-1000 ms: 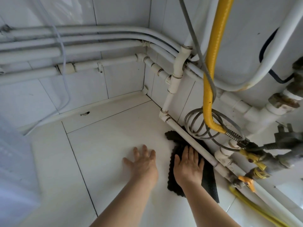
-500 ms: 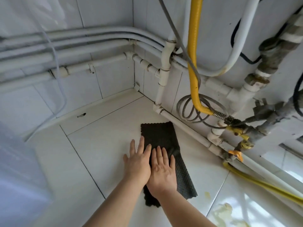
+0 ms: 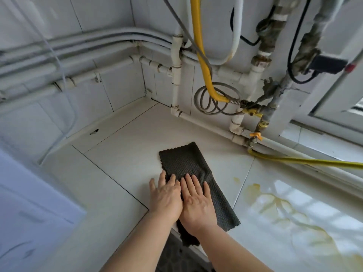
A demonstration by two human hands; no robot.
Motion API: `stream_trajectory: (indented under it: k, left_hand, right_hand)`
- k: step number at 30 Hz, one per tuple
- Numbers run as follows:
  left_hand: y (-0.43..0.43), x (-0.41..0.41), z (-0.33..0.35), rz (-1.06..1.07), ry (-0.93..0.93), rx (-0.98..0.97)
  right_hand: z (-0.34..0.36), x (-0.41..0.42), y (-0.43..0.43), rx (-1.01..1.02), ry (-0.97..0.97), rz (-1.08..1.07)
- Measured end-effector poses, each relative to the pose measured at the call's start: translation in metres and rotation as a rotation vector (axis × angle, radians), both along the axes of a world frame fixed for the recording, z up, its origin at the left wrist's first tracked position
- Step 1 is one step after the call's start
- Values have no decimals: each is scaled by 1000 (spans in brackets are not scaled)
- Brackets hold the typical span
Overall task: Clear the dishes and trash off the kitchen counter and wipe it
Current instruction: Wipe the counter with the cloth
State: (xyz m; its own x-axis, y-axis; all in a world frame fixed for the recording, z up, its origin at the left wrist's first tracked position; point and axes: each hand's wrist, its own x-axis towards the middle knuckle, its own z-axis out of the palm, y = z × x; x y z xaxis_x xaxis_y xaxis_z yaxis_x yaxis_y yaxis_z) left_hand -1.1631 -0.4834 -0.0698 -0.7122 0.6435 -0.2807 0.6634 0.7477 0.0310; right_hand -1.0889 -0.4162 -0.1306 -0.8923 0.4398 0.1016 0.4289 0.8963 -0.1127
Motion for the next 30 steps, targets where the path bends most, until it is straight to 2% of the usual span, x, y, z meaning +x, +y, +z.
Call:
stream_trajectory:
  k: [9, 12, 22, 30]
  left_hand:
    - [13, 50, 11, -161, -11, 16]
    - [14, 52, 11, -165, -35, 72]
    - [50, 27, 0, 43, -37, 101]
    - [93, 23, -10, 243, -30, 88]
  right_hand:
    - [7, 64, 1, -101, -42, -162]
    - [6, 74, 5, -105, -41, -143]
    - [1, 42, 62, -106, -9, -82]
    - [10, 9, 147, -152, -140, -55]
